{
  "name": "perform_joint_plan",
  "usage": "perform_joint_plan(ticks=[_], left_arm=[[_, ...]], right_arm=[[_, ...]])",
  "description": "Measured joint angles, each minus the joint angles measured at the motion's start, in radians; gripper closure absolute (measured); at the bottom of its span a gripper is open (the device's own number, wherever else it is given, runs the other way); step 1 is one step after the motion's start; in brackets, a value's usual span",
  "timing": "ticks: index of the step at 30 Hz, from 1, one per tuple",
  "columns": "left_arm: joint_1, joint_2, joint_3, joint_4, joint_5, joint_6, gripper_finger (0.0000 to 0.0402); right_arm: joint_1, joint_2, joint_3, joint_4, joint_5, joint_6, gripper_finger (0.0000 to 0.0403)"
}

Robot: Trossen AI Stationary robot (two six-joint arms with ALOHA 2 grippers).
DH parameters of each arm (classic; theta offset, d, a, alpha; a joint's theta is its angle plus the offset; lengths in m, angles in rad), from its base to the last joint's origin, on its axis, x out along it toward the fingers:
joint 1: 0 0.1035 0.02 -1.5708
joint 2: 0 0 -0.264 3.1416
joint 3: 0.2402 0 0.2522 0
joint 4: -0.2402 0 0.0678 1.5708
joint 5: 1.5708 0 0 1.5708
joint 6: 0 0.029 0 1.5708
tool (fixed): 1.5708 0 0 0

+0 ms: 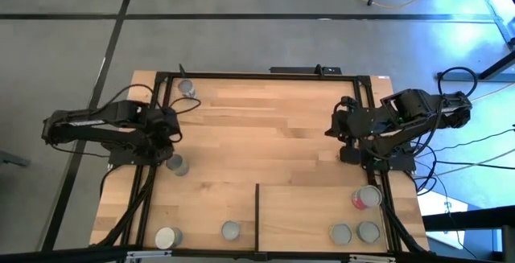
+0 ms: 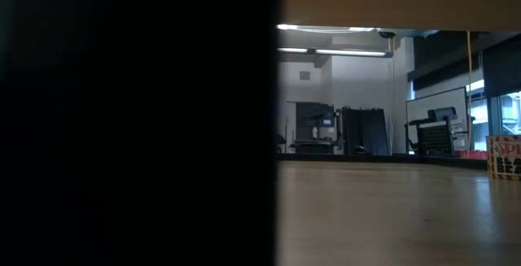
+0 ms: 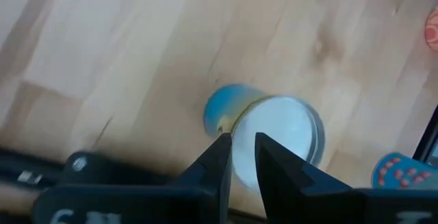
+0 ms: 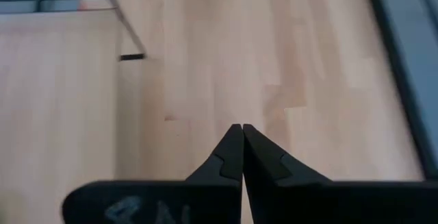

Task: Pick and place cans onto a shelf
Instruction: Put the top canned cherries on the shelf

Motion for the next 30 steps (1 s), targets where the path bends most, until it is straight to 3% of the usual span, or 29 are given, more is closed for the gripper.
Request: perform_joint_plan(ticks=[3, 17, 24, 30], left_arm=[[-0.026, 0.005, -0.035, 0.036, 0.011, -0.001, 0.0343], [-0.143, 0.027, -0.074, 0.083, -0.059, -0.104, 0.0347], [-0.164, 0.031, -0.043, 0.099, -0.018, -0.159, 0.0347], [-0.174, 0.031, -0.004, 0.082, -0.123, -0.153, 0.0348]], right_arm=[[0.000, 0.000, 0.000, 0.001, -0.048, -0.012, 0.0398], [0.000, 0.000, 0.000, 0.007, -0.049, -0.025, 0.0398], [0.000, 0.000, 0.000, 0.008, -0.049, -0.026, 0.0398], [0.000, 0.000, 0.000, 0.008, -0.049, -0.025, 0.0398]])
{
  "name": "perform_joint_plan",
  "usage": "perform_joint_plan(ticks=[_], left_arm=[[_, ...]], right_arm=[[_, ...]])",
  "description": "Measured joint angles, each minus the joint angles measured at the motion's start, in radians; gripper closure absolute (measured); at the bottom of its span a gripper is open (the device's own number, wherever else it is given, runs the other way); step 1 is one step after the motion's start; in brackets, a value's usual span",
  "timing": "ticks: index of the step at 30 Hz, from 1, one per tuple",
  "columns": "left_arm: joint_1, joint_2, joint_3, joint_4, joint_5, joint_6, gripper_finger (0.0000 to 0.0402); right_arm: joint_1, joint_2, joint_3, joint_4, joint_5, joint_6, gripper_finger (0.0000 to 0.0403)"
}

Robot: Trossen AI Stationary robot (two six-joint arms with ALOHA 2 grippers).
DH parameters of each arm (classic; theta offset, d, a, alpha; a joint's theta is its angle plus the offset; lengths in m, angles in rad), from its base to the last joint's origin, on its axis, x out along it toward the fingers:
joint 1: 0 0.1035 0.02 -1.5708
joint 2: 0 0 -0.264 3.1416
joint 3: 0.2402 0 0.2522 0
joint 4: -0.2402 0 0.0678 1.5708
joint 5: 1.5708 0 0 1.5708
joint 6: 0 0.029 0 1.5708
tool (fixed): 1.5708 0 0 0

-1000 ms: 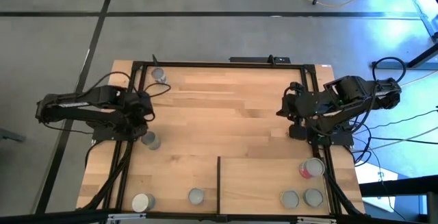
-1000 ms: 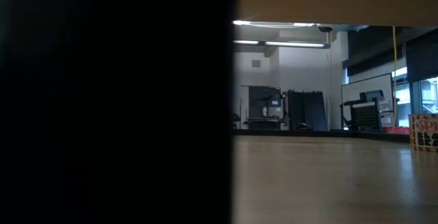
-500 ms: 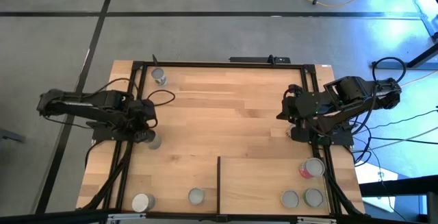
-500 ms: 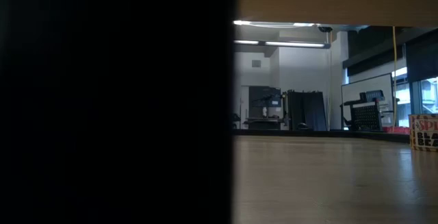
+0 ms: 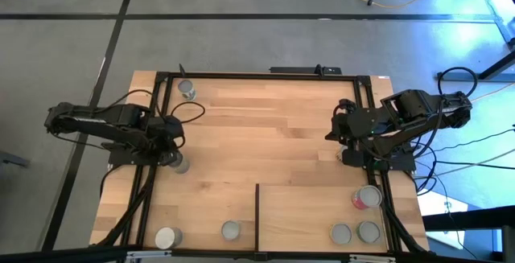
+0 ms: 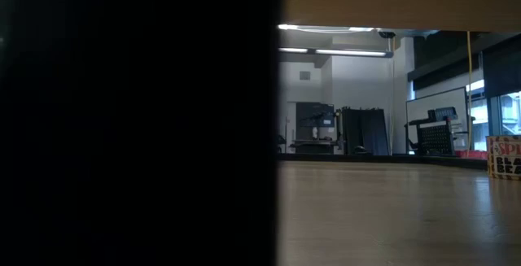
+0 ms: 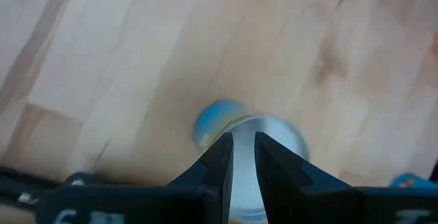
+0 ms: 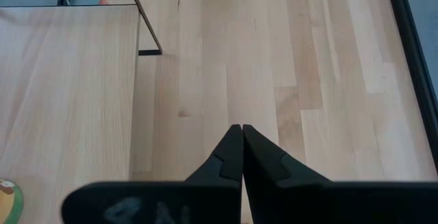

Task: Pick and place cans onto a shelf
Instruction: Put the top canned cherries on the shelf

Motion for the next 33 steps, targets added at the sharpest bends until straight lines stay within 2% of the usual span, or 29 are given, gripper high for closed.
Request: perform_joint_plan(ticks=[7, 17, 33], left_arm=[[0.000, 0.040, -0.001, -0.076, 0.000, 0.027, 0.0348], [0.000, 0.079, -0.032, -0.042, 0.029, 0.058, 0.0348], [0.000, 0.123, -0.037, -0.042, -0.027, 0.065, 0.0351]], right_arm=[[0.000, 0.000, 0.000, 0.000, 0.000, 0.000, 0.0398], [0.000, 0.000, 0.000, 0.000, -0.001, 0.000, 0.0398], [0.000, 0.000, 0.000, 0.000, -0.001, -0.001, 0.0398]])
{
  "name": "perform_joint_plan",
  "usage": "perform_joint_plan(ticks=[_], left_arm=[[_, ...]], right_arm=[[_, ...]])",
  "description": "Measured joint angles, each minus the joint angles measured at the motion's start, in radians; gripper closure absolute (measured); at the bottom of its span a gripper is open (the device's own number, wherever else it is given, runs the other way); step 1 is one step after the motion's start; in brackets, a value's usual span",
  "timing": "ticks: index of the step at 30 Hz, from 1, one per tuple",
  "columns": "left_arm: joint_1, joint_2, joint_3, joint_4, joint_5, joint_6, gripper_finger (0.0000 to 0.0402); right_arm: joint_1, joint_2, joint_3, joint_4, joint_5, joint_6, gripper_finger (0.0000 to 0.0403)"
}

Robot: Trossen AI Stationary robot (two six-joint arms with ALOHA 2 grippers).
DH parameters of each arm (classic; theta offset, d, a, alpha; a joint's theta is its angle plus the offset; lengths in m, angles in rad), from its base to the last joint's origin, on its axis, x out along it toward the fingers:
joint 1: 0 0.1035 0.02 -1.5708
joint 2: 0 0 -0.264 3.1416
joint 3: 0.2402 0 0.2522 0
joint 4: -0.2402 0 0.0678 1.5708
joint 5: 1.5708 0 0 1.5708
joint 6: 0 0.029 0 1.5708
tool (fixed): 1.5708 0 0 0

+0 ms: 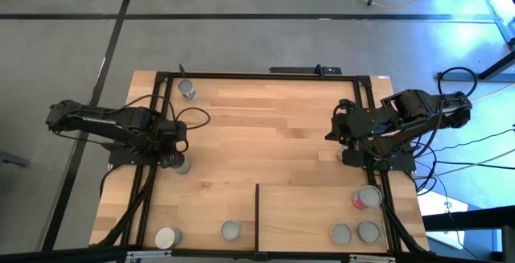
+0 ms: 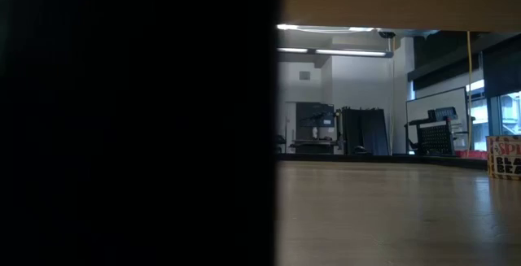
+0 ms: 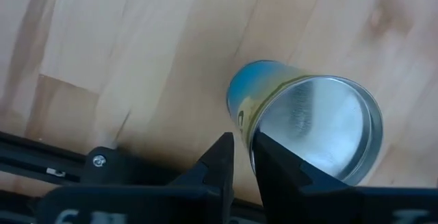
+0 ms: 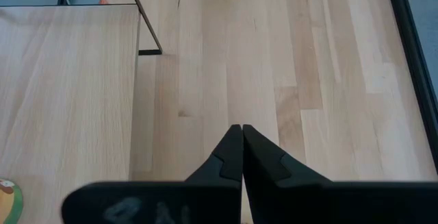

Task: Pick and place cans onto a shelf
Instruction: Put the top canned cherries on the shelf

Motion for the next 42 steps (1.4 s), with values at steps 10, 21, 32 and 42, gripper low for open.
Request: perform_joint_plan(ticks=[10, 21, 32, 42], left_arm=[[0.001, 0.060, 0.005, 0.002, 0.011, 0.015, 0.0397], [0.000, 0.059, 0.012, 0.057, 0.040, -0.061, 0.0401], [0.000, 0.079, 0.112, 0.054, 0.044, -0.100, 0.0401], [0.000, 0.191, 0.339, 0.045, 0.025, -0.094, 0.0401]], right_arm=[[0.000, 0.000, 0.000, 0.000, -0.023, 0.000, 0.0398], [0.000, 0.000, 0.000, 0.000, -0.026, -0.009, 0.0398], [0.000, 0.000, 0.000, 0.000, -0.026, -0.028, 0.0398], [0.000, 0.000, 0.000, 0.000, -0.026, -0.029, 0.0398]])
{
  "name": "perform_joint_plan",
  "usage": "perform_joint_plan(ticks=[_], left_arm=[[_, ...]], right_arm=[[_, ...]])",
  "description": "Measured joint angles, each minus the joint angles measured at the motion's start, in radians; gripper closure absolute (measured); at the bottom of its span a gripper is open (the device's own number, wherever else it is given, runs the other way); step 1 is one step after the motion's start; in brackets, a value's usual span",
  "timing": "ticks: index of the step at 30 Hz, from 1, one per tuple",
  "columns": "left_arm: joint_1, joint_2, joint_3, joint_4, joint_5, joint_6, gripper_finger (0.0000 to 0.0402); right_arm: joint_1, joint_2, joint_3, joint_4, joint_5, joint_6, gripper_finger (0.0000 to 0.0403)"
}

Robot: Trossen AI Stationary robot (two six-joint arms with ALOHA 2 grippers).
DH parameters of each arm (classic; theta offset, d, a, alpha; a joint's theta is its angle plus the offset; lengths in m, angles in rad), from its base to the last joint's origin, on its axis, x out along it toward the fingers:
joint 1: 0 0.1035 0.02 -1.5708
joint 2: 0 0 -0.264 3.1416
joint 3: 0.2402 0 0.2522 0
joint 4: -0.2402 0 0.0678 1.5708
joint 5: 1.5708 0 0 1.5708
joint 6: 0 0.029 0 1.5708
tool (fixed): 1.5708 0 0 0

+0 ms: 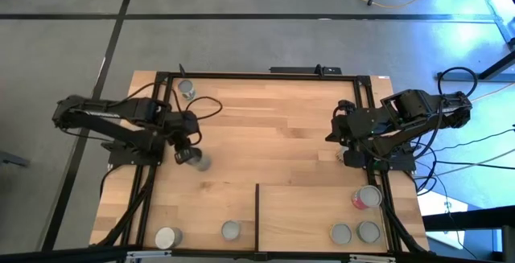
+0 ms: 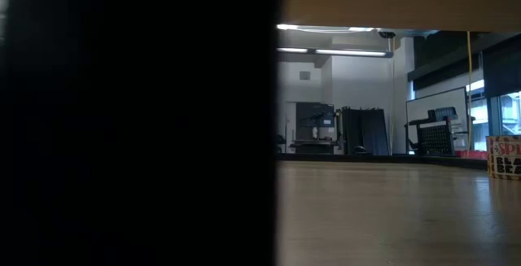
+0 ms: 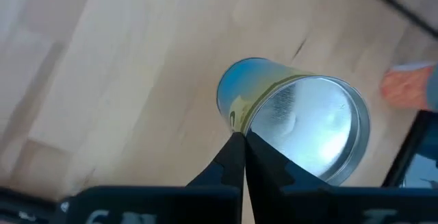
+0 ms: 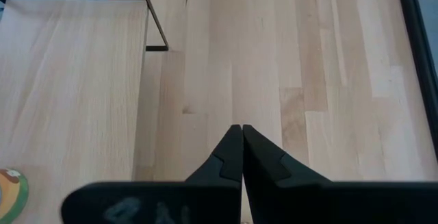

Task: Pick and place cans onto a shelf
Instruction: Put the top canned cherries on the shelf

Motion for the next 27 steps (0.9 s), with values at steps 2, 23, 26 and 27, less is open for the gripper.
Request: perform_joint_plan(ticks=[2, 23, 26, 27], left_arm=[[0.000, 0.040, 0.070, 0.000, -0.001, 0.019, 0.0401], [-0.066, 0.488, 0.869, -0.238, -0.058, 0.265, 0.0402], [-0.065, 0.538, 0.954, -0.236, -0.061, 0.291, 0.0401], [-0.065, 0.556, 0.979, -0.237, -0.061, 0.302, 0.0401]], right_arm=[[0.000, 0.000, 0.000, 0.000, 0.001, -0.002, 0.0398], [0.000, 0.000, 0.000, 0.000, 0.003, -0.021, 0.0398], [0.000, 0.000, 0.000, 0.000, 0.003, -0.021, 0.0398], [0.000, 0.000, 0.000, 0.000, 0.003, -0.021, 0.0398]])
